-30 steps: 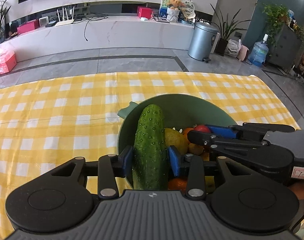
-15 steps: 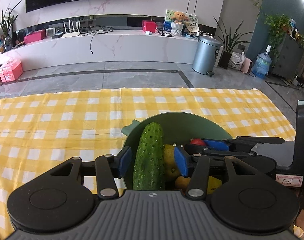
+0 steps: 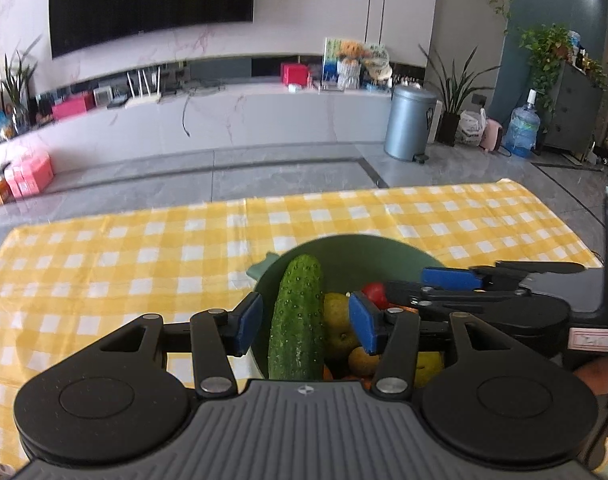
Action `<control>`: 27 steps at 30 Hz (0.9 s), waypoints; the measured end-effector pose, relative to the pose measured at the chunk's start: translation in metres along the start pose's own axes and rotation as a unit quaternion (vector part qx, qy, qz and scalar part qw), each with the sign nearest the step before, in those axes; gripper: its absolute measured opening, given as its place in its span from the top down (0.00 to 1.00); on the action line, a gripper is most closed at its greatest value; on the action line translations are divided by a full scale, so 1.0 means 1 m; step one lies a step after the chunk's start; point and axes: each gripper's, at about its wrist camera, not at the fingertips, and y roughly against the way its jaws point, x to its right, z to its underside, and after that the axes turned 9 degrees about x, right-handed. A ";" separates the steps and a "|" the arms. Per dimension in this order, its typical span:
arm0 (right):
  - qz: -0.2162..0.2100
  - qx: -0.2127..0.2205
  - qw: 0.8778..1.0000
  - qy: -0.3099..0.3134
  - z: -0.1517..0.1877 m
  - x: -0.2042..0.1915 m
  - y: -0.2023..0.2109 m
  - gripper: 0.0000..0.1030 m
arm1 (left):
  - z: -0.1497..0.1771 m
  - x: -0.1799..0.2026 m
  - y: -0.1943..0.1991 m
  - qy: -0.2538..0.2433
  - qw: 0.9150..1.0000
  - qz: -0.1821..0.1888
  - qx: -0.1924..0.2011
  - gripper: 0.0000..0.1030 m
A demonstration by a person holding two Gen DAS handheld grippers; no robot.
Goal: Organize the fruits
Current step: 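Lower the cucumber and tomato into the colander with both tools, then open both tools to release the cucumber and tomato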
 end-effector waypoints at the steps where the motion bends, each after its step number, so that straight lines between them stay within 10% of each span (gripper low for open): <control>1: 0.001 0.007 1.000 -0.004 0.000 0.000 0.009 0.61 | 0.000 0.001 0.005 -0.001 1.000 -0.001 0.006 0.41; 27: 0.072 0.090 0.993 0.017 0.068 -0.039 0.171 0.33 | 0.070 0.040 0.082 -0.074 0.993 -0.044 0.083 0.20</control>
